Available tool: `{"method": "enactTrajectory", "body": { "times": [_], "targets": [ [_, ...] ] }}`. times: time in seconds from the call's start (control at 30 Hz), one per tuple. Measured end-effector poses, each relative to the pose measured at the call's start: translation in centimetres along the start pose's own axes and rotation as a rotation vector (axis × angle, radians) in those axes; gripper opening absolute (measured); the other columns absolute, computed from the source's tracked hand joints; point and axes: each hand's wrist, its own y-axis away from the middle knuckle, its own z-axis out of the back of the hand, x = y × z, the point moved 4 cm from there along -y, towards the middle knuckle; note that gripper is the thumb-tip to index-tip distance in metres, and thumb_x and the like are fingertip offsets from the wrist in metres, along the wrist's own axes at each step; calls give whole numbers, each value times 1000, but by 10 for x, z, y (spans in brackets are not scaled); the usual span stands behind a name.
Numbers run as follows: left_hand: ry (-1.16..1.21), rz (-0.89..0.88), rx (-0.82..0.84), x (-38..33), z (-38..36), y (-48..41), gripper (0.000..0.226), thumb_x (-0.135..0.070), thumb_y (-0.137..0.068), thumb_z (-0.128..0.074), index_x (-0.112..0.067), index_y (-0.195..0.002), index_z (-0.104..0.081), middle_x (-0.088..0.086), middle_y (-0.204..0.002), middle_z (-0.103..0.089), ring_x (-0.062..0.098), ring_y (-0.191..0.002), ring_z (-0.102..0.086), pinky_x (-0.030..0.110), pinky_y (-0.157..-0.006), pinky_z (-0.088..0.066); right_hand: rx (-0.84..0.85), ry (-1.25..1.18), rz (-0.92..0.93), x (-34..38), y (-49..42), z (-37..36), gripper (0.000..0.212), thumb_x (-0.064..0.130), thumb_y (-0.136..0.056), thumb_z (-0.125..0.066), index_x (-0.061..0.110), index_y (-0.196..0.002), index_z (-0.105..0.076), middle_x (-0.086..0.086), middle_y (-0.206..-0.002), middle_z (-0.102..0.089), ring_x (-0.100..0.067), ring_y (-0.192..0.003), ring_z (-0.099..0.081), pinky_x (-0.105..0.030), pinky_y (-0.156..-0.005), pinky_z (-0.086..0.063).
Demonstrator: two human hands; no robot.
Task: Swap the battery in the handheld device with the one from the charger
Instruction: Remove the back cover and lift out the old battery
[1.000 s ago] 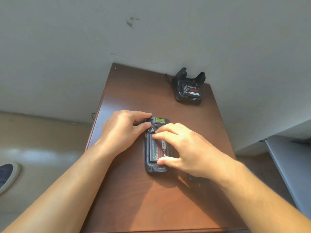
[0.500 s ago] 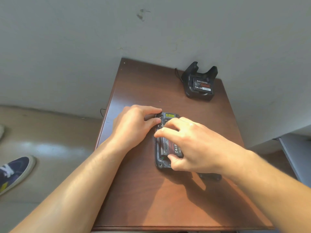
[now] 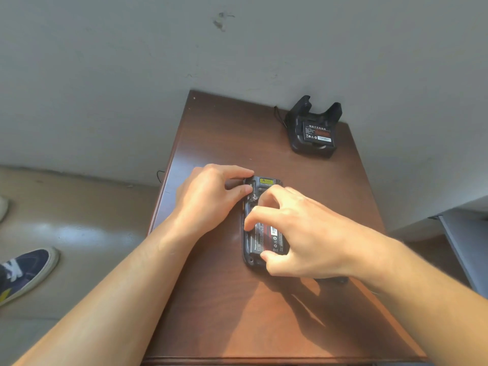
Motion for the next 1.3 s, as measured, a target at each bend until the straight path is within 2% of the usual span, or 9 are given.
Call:
{"method": "enactTrajectory", "body": {
  "times": [0.23,0.5,0.67,0.8,0.9,0.97,1.1,1.17,1.3],
  "targets": [
    [-1,-16,-3,0,0,0,26,-46,-87,-67,-48,-113,-70,-51,-51,-46,-12,-59,-46,17,-54,-30,55,-21,18,0,1,2,40,46,-84,-66,45,-121,-50,11,-124,-44,-11,-114,-41,-29,-100,-44],
    [10,-17,19,1,0,-2,27,-48,-86,-68,-49,-113,-69,-50,-51,-47,7,-72,-48,24,-56,-32,-55,-55,34,0,5,-1,40,43,-77,-69,44,-115,-56,14,-118,-45,-8,-108,-41,-26,-98,-44],
    [-5,-22,16,1,1,-2,27,-50,-85,-68,-50,-113,-69,-50,-50,-47,9,-74,-50,23,-54,-32,-251,-291,-32,-9,14,15,40,41,-72,-72,40,-111,-63,14,-113,-55,-6,-109,-55,-22,-96,-45],
    [-14,-25,11,0,1,-2,28,-49,-86,-68,-49,-113,-69,-50,-50,-47,6,-70,-49,22,-53,-31,-549,-364,-275,-48,22,31,48,53,-69,-64,34,-113,-60,11,-108,-61,-5,-100,-60,-20,-85,-51],
    [-3,-18,2,0,1,-1,28,-49,-85,-68,-48,-113,-70,-50,-52,-48,-6,-63,-48,26,-56,-32,-621,-294,-542,-85,23,27,57,60,-67,-61,32,-116,-62,8,-112,-59,-10,-99,-61,-30,-91,-54],
    [12,-11,-2,1,0,-2,27,-48,-85,-69,-48,-112,-71,-49,-52,-49,-14,-61,-46,24,-55,-32,-598,-246,-677,-99,22,21,59,59,-71,-64,28,-122,-62,3,-118,-57,-15,-103,-59,-30,-93,-50],
    [23,-1,-14,1,1,-1,27,-48,-85,-69,-48,-112,-71,-43,-50,-51,-15,-61,-46,24,-55,-32,-465,-137,-876,-110,16,10,63,59,-78,-64,19,-127,-63,-7,-122,-56,-30,-112,-58,-36,-93,-49],
    [35,7,-28,1,3,-1,27,-47,-84,-70,-48,-111,-71,-31,-45,-50,-15,-60,-45,23,-55,-33,-420,-69,-921,-109,12,6,66,62,-77,-60,14,-123,-63,-11,-118,-55,-36,-111,-58,-41,-92,-52],
    [38,-8,-26,-1,3,1,27,-46,-85,-70,-47,-112,-71,-25,-48,-47,-9,-60,-46,23,-54,-33,-391,17,-933,-103,6,3,65,61,-82,-61,6,-116,-63,-16,-118,-55,-39,-111,-57,-41,-92,-48]
  ]
}}
